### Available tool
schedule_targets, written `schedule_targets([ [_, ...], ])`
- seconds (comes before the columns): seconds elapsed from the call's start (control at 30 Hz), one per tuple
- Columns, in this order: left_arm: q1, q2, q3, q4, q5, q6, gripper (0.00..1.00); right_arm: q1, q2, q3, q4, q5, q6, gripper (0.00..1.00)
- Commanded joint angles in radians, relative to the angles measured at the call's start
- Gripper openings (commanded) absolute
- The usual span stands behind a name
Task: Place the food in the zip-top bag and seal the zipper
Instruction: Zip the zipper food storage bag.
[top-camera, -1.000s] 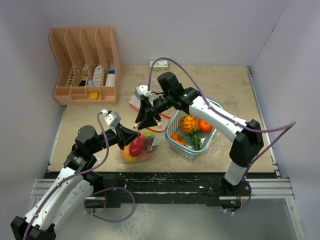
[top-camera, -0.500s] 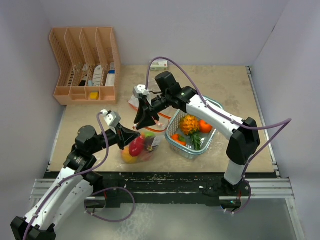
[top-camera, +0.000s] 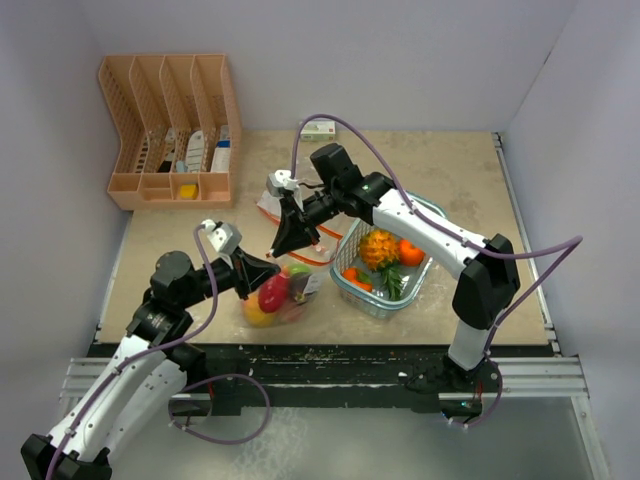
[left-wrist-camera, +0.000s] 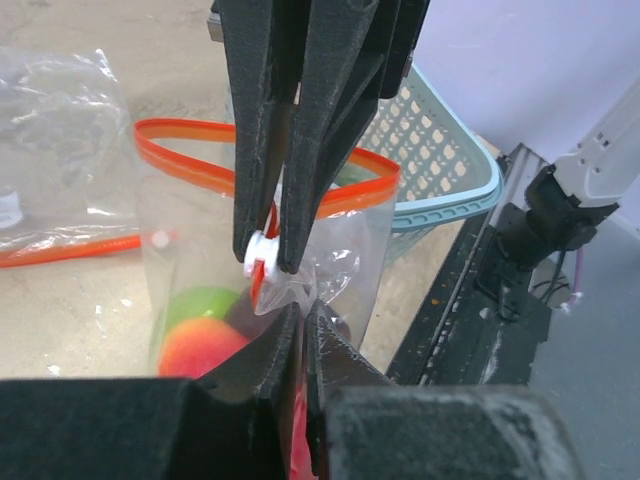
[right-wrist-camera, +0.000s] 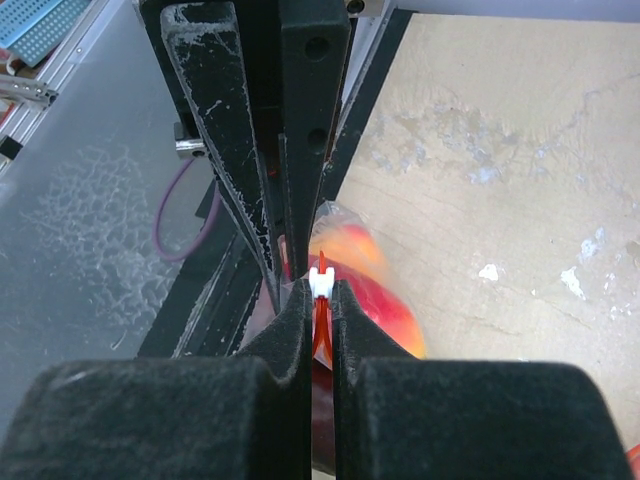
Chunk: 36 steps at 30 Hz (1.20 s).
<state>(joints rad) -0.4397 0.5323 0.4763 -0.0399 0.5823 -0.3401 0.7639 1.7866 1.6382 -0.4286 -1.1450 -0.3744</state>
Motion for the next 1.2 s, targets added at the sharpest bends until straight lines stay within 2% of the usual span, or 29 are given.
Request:
schedule_targets([
  [0.0, 0.001, -0.017, 0.071, -0.005, -0.063, 0.048, 0.20, 0.001, -0.062, 0.024, -0.022, 0.003, 0.012, 0.00],
  [0.17, 0.002, -0.015, 0.131, -0.083, -0.116, 0.114, 0.41, 0.000, -0.127, -0.034, 0.087, 0.029, 0.100, 0.00],
  [0.3, 0.001, -0.020, 0.146, -0.101, -0.144, 0.160, 0.47, 0.000, -0.169, -0.071, 0.197, 0.044, 0.204, 0.00],
  [0.53, 0.002, 0.009, 0.130, -0.008, -0.108, 0.169, 0.49, 0.000, -0.186, -0.079, 0.203, 0.068, 0.229, 0.00],
  [0.83, 0.001, 0.044, 0.109, 0.166, 0.005, 0.114, 0.47, 0.000, -0.181, -0.084, 0.213, 0.102, 0.233, 0.00],
  [0.93, 0.002, 0.071, 0.092, 0.219, 0.038, 0.091, 0.44, 0.000, -0.180, -0.092, 0.219, 0.103, 0.234, 0.00],
  [1.0, 0.000, 0.100, 0.089, 0.232, 0.058, 0.084, 0.39, 0.000, -0.178, -0.096, 0.223, 0.103, 0.237, 0.00],
  [1.1, 0.002, 0.142, 0.086, 0.260, 0.106, 0.072, 0.13, 0.001, -0.174, -0.098, 0.222, 0.103, 0.239, 0.00],
  [1.17, 0.002, 0.170, 0.088, 0.256, 0.124, 0.064, 0.07, 0.001, -0.174, -0.098, 0.222, 0.102, 0.238, 0.00],
])
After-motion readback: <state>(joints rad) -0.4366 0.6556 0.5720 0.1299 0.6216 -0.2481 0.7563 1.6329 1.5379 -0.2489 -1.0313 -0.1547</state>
